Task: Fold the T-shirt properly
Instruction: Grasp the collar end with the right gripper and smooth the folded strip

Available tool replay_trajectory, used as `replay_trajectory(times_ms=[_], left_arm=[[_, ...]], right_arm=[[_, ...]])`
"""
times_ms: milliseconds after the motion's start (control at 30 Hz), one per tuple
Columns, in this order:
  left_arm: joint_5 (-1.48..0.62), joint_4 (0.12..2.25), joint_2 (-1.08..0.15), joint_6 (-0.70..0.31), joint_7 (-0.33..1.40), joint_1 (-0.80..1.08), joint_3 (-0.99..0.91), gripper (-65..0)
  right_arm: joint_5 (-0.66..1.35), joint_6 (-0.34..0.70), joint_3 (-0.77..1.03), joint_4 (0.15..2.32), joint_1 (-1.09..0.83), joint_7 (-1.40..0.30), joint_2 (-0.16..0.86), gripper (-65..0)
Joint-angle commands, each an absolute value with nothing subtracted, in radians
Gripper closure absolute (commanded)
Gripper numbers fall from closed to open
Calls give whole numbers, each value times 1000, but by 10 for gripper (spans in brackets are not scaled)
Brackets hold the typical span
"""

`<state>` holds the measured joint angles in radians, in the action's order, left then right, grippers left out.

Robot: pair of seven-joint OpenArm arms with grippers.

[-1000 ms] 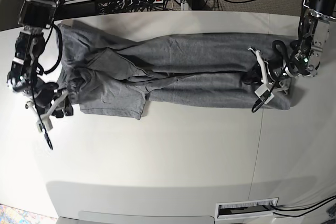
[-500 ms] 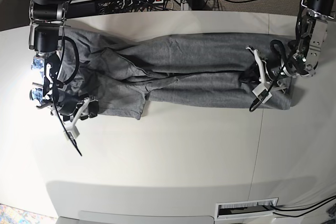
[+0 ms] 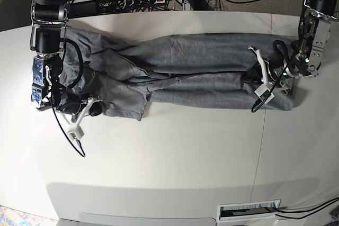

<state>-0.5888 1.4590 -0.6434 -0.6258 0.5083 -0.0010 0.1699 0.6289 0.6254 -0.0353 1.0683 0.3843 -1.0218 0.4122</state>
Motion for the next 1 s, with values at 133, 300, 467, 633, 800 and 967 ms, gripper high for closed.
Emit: replay_trajectory(times_ms=[133, 300, 467, 633, 800, 967], left_arm=[[-599, 1471, -660, -628, 501, -17, 161, 0], [-599, 1471, -660, -625, 501, -17, 161, 0], [-595, 1471, -660, -625, 506, -17, 161, 0], [-595, 1471, -659, -625, 506, -17, 161, 0], [-595, 1471, -659, -625, 506, -17, 161, 0], [-596, 1471, -659, -625, 505, -17, 161, 0]], right_arm=[[806, 633, -31, 1230, 399, -1194, 427, 0], [848, 635, -31, 1390, 356, -1281, 435, 0], [874, 635, -31, 1482, 245, -1292, 464, 0], [873, 636, -31, 1606, 112, -1296, 508, 0], [846, 636, -4, 1736, -18, -1294, 565, 0], [846, 636, 134, 1796, -126, -1285, 579, 0]])
